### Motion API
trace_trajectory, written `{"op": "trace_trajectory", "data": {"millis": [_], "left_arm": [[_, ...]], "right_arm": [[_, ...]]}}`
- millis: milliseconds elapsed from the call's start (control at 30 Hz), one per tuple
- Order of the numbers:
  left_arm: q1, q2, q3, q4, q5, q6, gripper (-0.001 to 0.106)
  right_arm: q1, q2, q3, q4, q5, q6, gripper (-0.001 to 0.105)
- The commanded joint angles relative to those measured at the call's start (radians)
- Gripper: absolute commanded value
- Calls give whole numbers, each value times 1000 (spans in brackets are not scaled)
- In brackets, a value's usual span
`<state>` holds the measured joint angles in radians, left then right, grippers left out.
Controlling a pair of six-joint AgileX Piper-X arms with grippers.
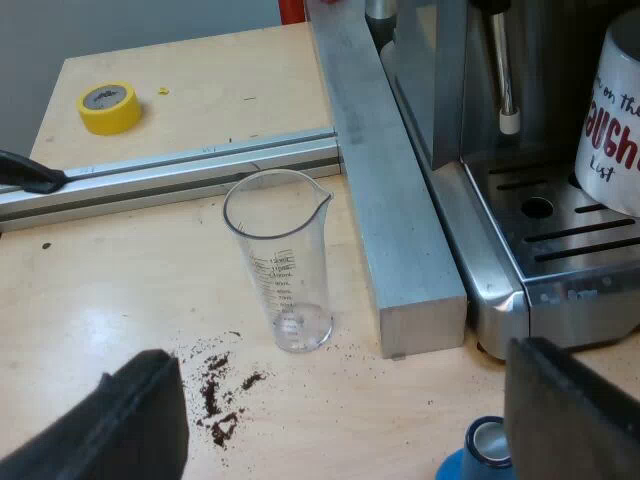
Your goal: Place mug into machine
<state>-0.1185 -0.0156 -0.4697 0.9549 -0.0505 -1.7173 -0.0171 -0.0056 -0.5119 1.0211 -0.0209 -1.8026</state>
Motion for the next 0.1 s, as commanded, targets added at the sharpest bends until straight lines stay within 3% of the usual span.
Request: {"op": "trace_trajectory", "data": {"millis": [33, 100], "left_arm": [[-3, -138, 0, -22, 3, -2, 67], [-3, -138, 0, -22, 3, -2, 67]], "right_arm": [[0, -46, -7, -8, -5, -4, 97], [0, -46, -7, -8, -5, -4, 97]]}}
